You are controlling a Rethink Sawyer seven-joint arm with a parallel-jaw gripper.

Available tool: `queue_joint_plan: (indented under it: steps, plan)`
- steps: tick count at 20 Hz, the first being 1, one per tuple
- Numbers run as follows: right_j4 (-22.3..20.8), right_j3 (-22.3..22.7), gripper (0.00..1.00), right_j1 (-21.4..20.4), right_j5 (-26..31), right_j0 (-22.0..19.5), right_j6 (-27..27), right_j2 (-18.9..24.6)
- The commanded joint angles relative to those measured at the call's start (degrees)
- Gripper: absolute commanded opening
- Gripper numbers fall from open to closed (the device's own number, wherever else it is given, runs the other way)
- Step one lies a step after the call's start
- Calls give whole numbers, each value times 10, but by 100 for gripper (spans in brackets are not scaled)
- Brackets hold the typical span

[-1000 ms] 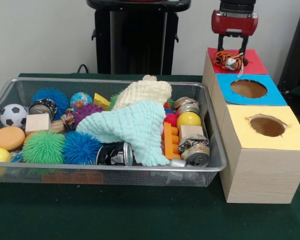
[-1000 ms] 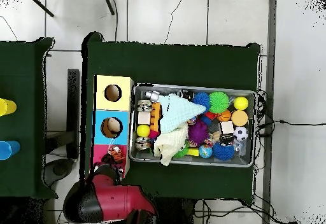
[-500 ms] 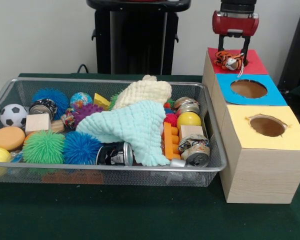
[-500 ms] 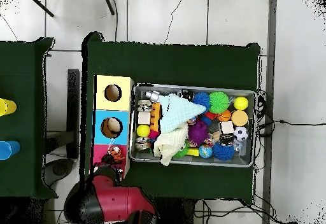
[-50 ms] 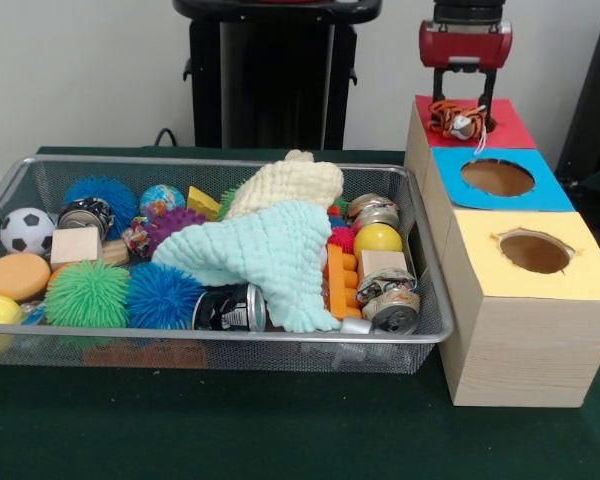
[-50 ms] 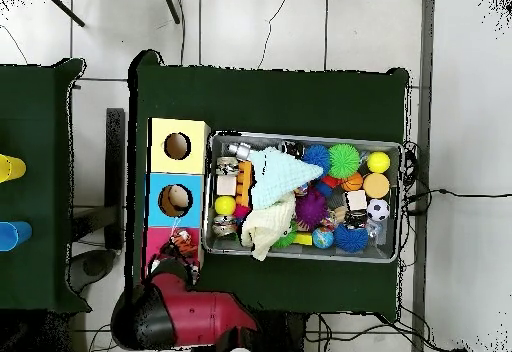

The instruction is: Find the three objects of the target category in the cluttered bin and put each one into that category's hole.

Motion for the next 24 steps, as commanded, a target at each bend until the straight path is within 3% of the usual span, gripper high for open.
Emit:
queue_joint_plan:
  steps: [1, 7, 9, 24]
  plan:
    - [-1, 58, 100, -20, 144, -80, 49, 89]
    - [9, 49, 100, -87, 243, -134, 10, 119]
    - [10, 54, 100, -97, 249, -146, 6, 129]
    - [-12, 53, 100, -81, 239, -165, 14, 151]
